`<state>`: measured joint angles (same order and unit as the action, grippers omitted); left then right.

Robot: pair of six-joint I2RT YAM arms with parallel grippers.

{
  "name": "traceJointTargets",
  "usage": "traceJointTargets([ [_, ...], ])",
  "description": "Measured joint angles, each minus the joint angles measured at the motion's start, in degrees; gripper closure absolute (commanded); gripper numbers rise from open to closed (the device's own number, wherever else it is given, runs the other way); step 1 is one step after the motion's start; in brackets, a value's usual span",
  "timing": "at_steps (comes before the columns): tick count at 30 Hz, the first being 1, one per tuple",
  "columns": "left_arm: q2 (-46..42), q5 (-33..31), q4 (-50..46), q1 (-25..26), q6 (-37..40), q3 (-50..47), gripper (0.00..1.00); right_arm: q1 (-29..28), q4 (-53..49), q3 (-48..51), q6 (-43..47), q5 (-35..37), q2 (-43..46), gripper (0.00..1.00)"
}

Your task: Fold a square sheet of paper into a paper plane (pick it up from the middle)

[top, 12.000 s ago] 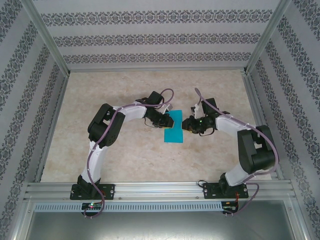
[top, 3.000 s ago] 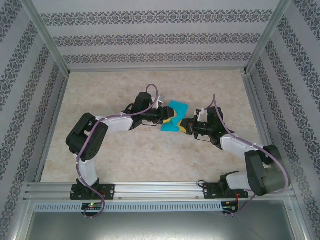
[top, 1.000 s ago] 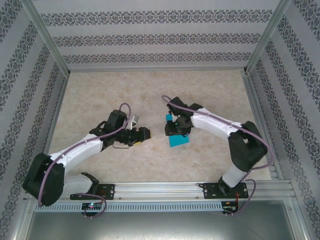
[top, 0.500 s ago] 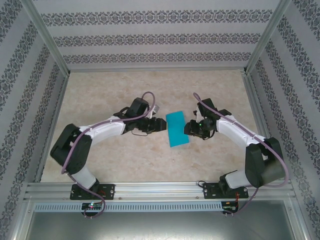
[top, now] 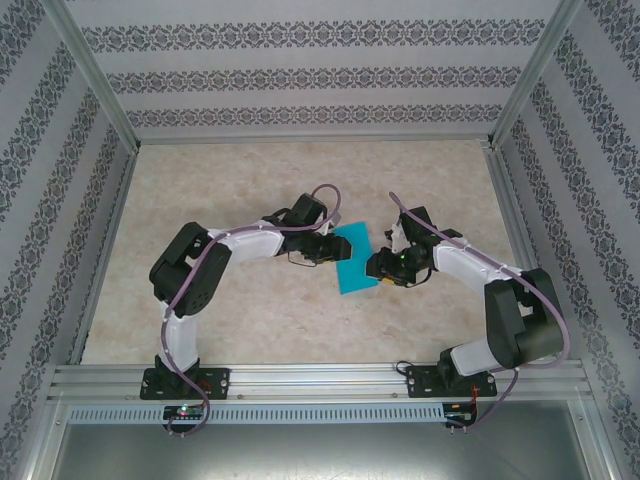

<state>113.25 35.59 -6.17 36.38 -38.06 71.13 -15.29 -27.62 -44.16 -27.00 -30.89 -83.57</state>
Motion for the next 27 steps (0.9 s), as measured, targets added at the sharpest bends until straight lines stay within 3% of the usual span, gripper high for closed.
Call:
traceJointTargets([
  [9,3.5,-0.5,-1.2,0.5,0.9,2.8,0.55,0.2,2.1,0.1,-0.2,-3.4,-0.7,0.81],
  [27,6.0,-1.6,-5.2,1.4,4.8,5.8,0.55,0.2,4.9,1.7,-2.9,-6.7,-0.6,0.91],
])
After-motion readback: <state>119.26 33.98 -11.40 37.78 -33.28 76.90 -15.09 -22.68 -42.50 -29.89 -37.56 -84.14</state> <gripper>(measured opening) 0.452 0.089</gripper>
